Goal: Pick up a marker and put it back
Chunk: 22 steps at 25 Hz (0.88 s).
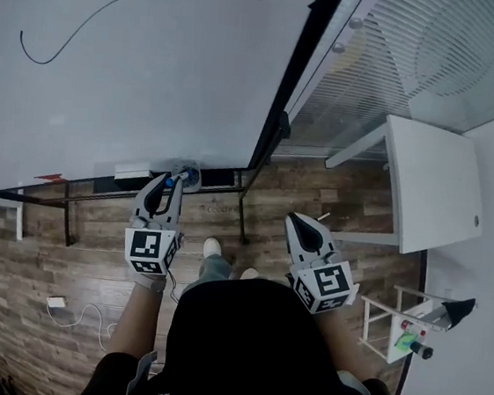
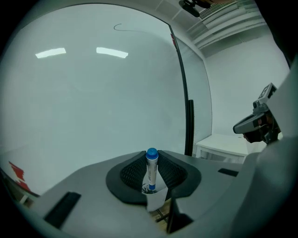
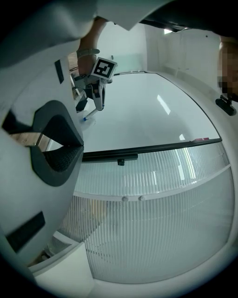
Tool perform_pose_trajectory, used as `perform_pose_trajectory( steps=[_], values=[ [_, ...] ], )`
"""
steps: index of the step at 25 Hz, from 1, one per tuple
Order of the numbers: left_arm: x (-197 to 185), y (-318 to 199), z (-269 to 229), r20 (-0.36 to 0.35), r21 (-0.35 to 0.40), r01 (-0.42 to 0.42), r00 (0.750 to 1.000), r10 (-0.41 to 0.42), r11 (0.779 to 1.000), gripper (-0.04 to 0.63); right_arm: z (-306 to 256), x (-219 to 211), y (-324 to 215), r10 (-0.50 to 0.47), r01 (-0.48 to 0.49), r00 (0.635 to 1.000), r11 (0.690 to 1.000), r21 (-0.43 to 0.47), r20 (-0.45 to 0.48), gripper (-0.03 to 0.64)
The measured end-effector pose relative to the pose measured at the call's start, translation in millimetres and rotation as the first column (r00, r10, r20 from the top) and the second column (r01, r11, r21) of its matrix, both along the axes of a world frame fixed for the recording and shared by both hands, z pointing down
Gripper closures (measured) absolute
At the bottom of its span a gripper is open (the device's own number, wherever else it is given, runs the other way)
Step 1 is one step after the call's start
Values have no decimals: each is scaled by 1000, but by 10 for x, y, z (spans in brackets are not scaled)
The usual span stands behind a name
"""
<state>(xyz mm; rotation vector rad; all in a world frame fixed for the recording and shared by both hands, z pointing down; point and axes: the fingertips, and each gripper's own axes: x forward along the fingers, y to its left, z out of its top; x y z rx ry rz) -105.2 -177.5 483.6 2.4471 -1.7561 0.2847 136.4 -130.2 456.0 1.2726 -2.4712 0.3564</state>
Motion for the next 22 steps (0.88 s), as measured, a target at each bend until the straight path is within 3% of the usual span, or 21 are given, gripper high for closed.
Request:
perform_pose_trajectory(
  steps=[13,22],
  values=[
    [1,-128,447,13,-55,-6,1000,7,998,508,111,31,28,15,-17,998,999,-39,-59,588],
    [-75,-121,463,20,-46,28,999,-27,999,506,119,33,38,8,-11,998,999,-42,-66,588]
  ],
)
